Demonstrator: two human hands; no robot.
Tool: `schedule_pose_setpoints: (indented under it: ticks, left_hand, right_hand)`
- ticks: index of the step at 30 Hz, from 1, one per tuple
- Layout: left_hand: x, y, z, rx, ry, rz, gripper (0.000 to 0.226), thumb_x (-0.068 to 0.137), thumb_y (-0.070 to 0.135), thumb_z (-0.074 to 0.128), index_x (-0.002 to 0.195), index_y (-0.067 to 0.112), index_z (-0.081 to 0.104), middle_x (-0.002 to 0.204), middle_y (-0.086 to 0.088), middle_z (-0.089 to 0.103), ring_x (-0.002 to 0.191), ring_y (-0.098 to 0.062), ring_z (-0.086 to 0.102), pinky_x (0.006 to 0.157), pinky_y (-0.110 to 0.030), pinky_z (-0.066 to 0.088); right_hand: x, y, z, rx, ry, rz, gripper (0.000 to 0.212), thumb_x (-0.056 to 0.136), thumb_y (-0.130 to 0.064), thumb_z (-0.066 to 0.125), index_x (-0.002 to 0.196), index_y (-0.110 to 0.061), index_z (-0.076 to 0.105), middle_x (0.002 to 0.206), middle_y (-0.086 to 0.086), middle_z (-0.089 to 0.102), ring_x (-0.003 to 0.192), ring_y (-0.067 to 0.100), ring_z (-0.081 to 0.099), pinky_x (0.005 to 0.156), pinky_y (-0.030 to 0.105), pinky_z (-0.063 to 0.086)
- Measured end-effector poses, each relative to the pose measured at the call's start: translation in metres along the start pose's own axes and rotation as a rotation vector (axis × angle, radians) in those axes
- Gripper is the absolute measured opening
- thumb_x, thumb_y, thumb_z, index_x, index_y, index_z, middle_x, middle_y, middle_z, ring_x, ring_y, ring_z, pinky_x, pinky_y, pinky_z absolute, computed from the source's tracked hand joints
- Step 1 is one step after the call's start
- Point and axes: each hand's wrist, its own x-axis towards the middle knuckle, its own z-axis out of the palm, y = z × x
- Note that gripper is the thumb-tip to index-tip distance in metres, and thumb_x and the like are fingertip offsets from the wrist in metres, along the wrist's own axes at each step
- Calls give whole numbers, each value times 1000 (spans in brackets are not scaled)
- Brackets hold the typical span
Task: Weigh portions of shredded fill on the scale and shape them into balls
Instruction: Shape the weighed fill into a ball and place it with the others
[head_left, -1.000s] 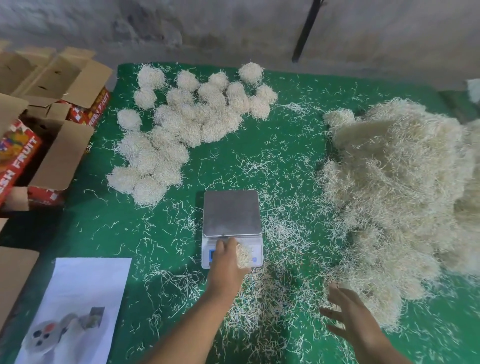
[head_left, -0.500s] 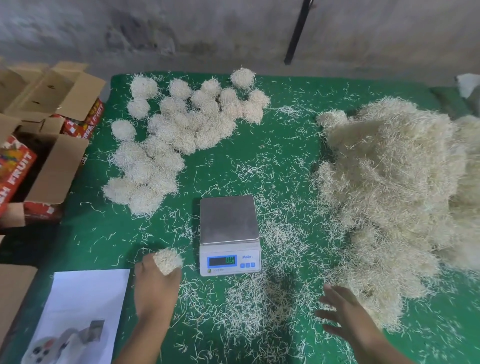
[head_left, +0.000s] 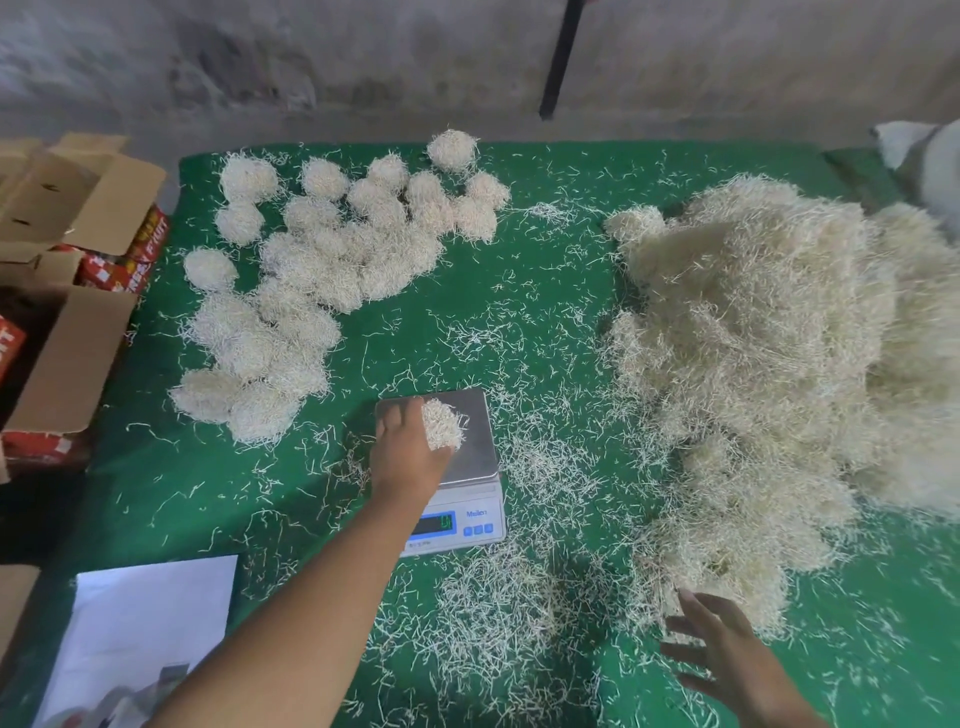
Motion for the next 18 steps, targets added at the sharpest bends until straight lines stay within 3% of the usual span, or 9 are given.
schedule_pose_setpoints:
  ticks: [5, 10, 15, 18]
  left_hand:
    - [-14, 3, -11, -10, 29, -19, 96, 80, 46, 85, 157, 28, 31, 167, -6, 20, 149, -31, 29, 109, -52, 48]
    - [-53, -5, -47, -37, 127, -44, 83, 90, 35, 79, 158, 26, 34, 167, -4, 20, 151, -31, 28, 115, -54, 44]
    - [-104, -18, -81, -51, 212, -102, 53, 93, 17, 73, 144, 12, 57, 158, -11, 39, 144, -29, 43, 115, -48, 44]
    - [-136, -24, -91, -62, 255, -81, 30, 94, 11, 71, 124, 8, 69, 136, -9, 58, 112, -25, 62, 96, -37, 52]
  right_hand:
    - [4, 7, 1, -45, 1, -37, 42, 103, -43, 59, 134, -15, 50, 118, 12, 70, 98, 35, 74, 82, 49, 61]
    - [10, -1, 7, -95, -59, -81, 33, 107, -41, 56, 132, -21, 51, 117, 7, 71, 97, 29, 76, 78, 43, 62]
    - [20, -11, 16, -162, -134, -123, 29, 109, -34, 56, 133, -19, 52, 118, 7, 70, 99, 29, 74, 84, 46, 62]
    - [18, -20, 29, -208, -195, -140, 25, 108, -31, 59, 130, -20, 54, 118, 7, 70, 99, 28, 74, 77, 39, 59]
